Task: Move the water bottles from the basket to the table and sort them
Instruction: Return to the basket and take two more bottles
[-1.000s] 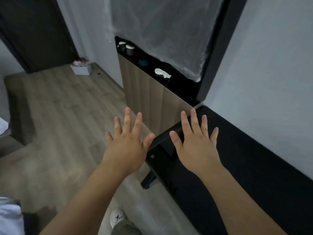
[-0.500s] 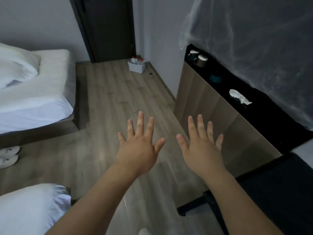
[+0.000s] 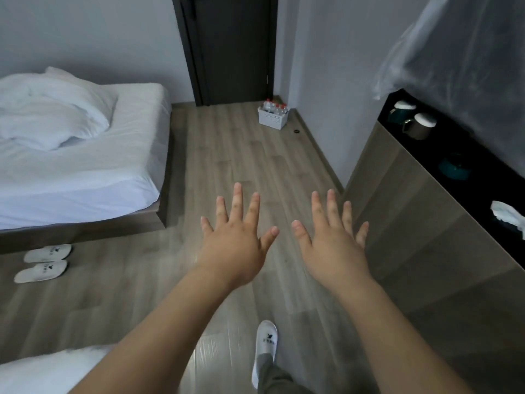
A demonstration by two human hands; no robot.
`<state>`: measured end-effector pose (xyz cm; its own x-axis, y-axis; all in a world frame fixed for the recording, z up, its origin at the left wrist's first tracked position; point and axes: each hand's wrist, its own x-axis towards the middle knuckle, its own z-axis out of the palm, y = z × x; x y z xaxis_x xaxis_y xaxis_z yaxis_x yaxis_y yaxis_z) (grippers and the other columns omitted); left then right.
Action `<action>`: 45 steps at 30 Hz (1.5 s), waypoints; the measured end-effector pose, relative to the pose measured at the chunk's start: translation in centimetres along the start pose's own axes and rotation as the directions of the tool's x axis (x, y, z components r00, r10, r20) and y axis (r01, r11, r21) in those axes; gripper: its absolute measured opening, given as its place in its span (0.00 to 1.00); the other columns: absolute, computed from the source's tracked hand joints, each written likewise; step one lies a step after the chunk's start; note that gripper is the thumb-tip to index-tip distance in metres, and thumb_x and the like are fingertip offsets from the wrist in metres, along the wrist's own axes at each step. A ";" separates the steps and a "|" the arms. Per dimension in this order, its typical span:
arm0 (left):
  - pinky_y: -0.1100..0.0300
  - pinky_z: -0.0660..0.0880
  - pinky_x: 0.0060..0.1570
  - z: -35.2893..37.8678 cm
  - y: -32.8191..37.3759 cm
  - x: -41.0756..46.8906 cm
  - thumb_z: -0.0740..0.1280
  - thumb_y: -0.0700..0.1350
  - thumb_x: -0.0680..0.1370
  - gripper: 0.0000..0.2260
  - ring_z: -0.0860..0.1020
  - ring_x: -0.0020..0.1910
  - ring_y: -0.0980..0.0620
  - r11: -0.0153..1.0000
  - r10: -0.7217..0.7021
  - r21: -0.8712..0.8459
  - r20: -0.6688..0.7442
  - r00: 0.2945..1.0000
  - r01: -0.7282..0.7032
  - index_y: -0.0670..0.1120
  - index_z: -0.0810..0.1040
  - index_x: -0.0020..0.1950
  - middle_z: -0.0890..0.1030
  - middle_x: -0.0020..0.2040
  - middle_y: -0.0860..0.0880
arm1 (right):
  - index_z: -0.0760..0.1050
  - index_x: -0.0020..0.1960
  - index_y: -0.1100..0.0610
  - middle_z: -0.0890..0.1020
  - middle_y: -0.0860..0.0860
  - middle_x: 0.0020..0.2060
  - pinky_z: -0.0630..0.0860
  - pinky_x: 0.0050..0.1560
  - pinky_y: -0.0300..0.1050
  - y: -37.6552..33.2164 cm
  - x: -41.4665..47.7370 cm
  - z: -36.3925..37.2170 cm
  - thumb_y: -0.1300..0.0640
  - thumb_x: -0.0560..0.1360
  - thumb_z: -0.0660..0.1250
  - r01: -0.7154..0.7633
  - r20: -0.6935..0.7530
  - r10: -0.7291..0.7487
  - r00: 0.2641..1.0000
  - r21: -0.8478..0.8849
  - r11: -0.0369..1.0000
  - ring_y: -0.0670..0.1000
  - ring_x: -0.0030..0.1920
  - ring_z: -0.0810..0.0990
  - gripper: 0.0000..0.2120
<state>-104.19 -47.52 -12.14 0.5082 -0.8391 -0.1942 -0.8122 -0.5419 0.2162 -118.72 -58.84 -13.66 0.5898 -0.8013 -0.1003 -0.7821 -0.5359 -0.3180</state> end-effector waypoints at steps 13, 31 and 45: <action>0.33 0.48 0.78 -9.3 -8.3 22.9 0.44 0.68 0.82 0.34 0.36 0.82 0.41 0.993 -0.117 -0.020 -0.039 0.992 0.116 0.57 0.35 0.83 0.28 0.81 0.50 | 0.33 0.83 0.44 0.32 0.47 0.82 0.37 0.78 0.70 -8.8 26.3 -2.6 0.32 0.82 0.40 0.079 0.053 -0.080 0.995 0.006 0.997 0.57 0.81 0.32 0.35; 0.33 0.47 0.78 -19.7 -24.9 55.1 0.43 0.68 0.82 0.34 0.36 0.81 0.39 0.994 0.112 0.005 -0.003 0.994 -0.112 0.56 0.35 0.82 0.27 0.80 0.49 | 0.37 0.84 0.44 0.37 0.47 0.83 0.40 0.78 0.68 -24.4 56.4 -0.6 0.33 0.83 0.43 -0.095 -0.080 0.093 0.992 -0.024 0.995 0.57 0.83 0.36 0.34; 0.33 0.48 0.78 -23.0 -25.6 78.8 0.45 0.67 0.82 0.34 0.37 0.82 0.40 0.977 0.206 0.054 0.028 0.978 -0.207 0.56 0.35 0.82 0.27 0.80 0.49 | 0.37 0.84 0.46 0.38 0.50 0.83 0.43 0.78 0.70 -24.6 78.9 -0.4 0.33 0.83 0.43 -0.170 -0.083 0.176 0.981 0.072 0.983 0.60 0.83 0.39 0.35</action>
<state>-36.71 -100.87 -10.97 0.3216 -0.9312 -0.1717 -0.9143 -0.3526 0.1994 -52.99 -108.99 -13.39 0.4247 -0.9021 -0.0762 -0.8542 -0.3714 -0.3638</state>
